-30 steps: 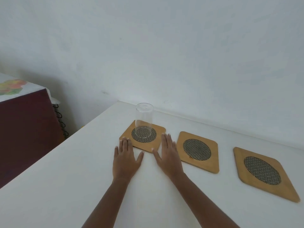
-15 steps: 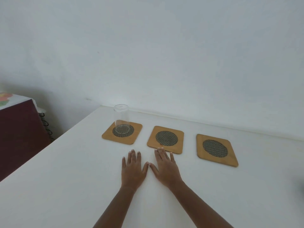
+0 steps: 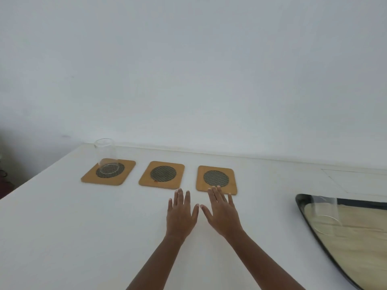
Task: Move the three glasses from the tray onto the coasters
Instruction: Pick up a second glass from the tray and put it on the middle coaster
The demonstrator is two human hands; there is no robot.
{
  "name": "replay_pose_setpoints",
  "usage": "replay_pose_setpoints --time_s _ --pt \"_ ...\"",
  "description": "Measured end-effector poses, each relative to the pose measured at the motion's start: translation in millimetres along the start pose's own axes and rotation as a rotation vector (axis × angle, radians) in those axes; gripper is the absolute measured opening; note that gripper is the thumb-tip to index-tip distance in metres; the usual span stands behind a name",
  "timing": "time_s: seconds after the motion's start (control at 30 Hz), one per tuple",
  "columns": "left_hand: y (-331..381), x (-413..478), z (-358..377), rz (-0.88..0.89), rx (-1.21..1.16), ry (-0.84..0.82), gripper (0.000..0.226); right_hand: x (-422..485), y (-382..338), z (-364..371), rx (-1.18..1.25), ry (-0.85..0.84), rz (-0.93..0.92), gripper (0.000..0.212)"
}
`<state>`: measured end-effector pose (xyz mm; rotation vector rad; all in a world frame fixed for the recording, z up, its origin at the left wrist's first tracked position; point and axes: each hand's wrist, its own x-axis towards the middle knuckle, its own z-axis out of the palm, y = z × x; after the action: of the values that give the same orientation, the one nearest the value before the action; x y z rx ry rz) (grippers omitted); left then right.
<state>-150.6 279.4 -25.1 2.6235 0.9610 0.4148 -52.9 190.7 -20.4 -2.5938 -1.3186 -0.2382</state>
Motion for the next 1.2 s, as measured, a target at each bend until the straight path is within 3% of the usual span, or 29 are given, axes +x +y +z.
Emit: replay_pose_setpoints --time_s 0.07,0.27,0.33,0.4,0.57,0.77,0.83,1.0,1.2 --pt "24 -1 6 0.043 -0.031 0.011 0.068 -7 22 -13 -0.011 0.021 0.032 0.075" --pt "87 -5 30 0.121 -0.054 -0.055 0.058 -31 93 -43 -0.088 0.113 0.142 0.074" --pt "107 -7 37 0.135 -0.062 -0.08 0.066 -37 115 -52 -0.091 0.157 0.166 0.065" --pt "128 -12 40 0.169 -0.1 -0.035 0.059 -43 137 -58 -0.086 0.19 0.191 0.055" --pt "180 -19 48 0.296 -0.223 -0.037 0.088 -61 189 -72 -0.02 0.231 0.311 0.052" --pt "204 -20 65 0.284 -0.2 -0.057 0.095 -74 227 -86 0.072 0.157 0.522 0.06" --pt "208 -21 68 0.265 -0.191 -0.069 0.091 -75 233 -87 0.16 0.127 0.588 0.062" --pt "213 -19 74 0.252 -0.149 -0.078 0.059 -69 240 -85 0.459 0.08 0.76 0.074" --pt "214 -18 77 0.219 -0.143 -0.08 0.064 -62 243 -80 0.628 0.085 0.893 0.085"
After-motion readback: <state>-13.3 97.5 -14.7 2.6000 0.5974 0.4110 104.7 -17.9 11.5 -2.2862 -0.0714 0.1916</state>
